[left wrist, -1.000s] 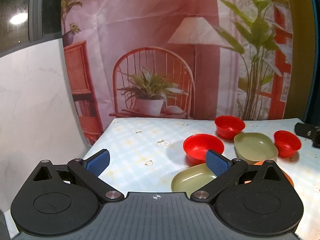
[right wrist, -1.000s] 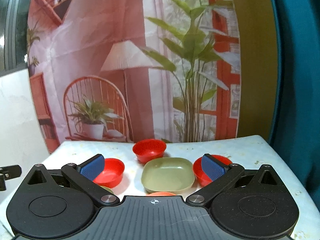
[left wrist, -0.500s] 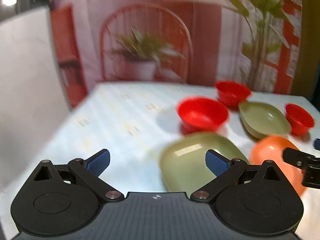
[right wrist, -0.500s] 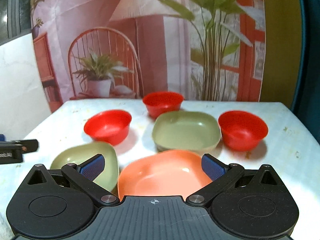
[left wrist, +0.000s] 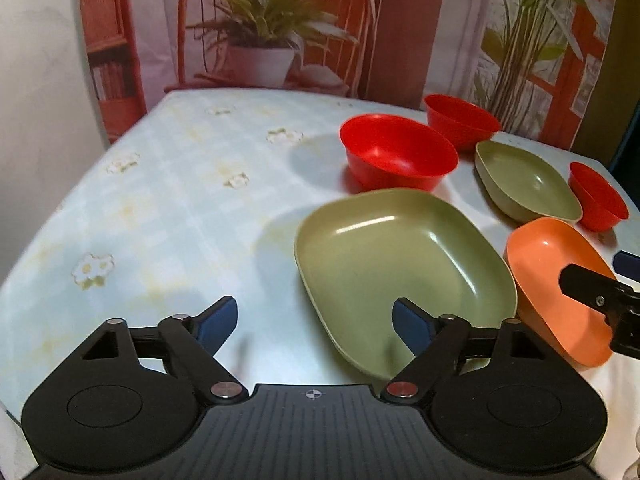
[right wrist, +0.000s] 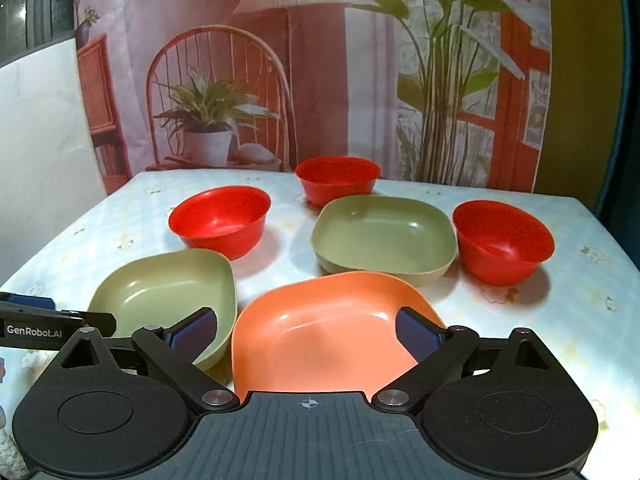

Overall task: Organize plates and bowls
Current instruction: 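Move the left gripper to the green plate rim while the right gripper approaches the orange plate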

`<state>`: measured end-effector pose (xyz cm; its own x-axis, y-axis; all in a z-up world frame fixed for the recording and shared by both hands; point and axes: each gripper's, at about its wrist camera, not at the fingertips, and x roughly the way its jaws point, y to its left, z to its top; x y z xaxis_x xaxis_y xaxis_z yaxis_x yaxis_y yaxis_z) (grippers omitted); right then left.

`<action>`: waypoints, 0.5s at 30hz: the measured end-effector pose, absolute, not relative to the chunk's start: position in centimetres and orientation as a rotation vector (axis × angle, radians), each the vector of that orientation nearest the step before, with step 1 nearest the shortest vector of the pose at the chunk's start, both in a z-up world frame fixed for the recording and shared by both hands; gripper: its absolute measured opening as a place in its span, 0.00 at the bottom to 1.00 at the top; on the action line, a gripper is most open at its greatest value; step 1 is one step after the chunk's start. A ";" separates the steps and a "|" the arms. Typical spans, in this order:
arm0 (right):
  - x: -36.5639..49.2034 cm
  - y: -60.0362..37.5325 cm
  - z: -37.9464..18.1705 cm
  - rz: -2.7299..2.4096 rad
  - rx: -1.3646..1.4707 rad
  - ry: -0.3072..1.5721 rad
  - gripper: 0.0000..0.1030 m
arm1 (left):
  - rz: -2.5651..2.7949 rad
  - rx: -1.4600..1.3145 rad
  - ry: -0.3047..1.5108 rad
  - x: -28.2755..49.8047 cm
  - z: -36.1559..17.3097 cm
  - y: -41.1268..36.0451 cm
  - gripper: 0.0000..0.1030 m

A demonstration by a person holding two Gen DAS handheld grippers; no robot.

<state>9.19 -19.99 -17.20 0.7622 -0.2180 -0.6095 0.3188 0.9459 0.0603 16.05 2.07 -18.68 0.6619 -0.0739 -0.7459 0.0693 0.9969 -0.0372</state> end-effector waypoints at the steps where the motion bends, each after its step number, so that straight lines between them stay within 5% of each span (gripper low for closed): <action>1: 9.3 -20.0 -17.2 -0.290 0.162 0.645 0.88 | -0.085 -0.014 0.853 16.0 -18.9 2.2 0.81; 4: 9.5 -19.8 -17.2 -0.273 0.151 0.650 0.85 | -0.085 -0.034 0.894 16.2 -19.6 2.5 0.64; 6: 9.8 -19.6 -17.2 -0.256 0.143 0.654 0.81 | -0.101 -0.092 0.895 16.1 -19.8 3.2 0.33; 15: 11.6 -18.4 -17.3 -0.152 0.094 0.686 0.57 | -0.064 -0.095 0.881 15.6 -19.5 4.1 0.22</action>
